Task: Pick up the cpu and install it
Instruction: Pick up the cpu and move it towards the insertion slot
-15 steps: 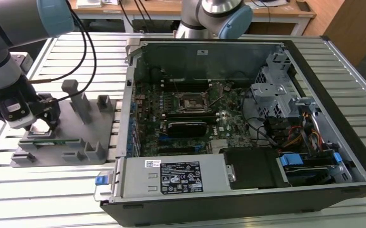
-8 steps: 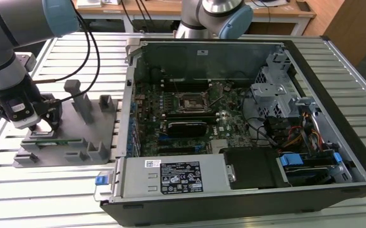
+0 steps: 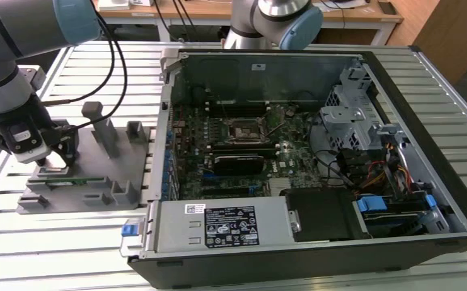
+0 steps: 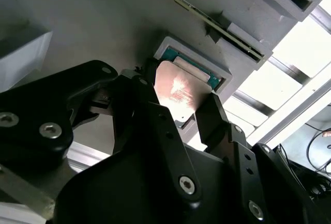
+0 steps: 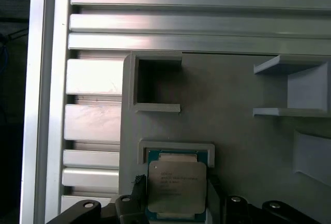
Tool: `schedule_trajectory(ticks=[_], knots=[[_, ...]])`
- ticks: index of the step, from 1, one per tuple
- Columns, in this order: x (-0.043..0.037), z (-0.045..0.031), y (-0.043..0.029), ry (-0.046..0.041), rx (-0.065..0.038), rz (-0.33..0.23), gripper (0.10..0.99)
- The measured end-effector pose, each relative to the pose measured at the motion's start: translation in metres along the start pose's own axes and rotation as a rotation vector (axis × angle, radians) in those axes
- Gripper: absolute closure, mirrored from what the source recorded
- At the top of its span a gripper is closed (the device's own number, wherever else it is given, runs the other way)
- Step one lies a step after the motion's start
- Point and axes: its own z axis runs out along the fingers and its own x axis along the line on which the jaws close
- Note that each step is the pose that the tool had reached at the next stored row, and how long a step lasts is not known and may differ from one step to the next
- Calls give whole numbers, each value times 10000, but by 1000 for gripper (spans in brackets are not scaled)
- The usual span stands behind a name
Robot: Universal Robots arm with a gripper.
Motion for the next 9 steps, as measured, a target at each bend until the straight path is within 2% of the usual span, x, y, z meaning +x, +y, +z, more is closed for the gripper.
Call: schedule_trajectory(ticks=[9], knots=[[0,0,1,2,2,0,498]])
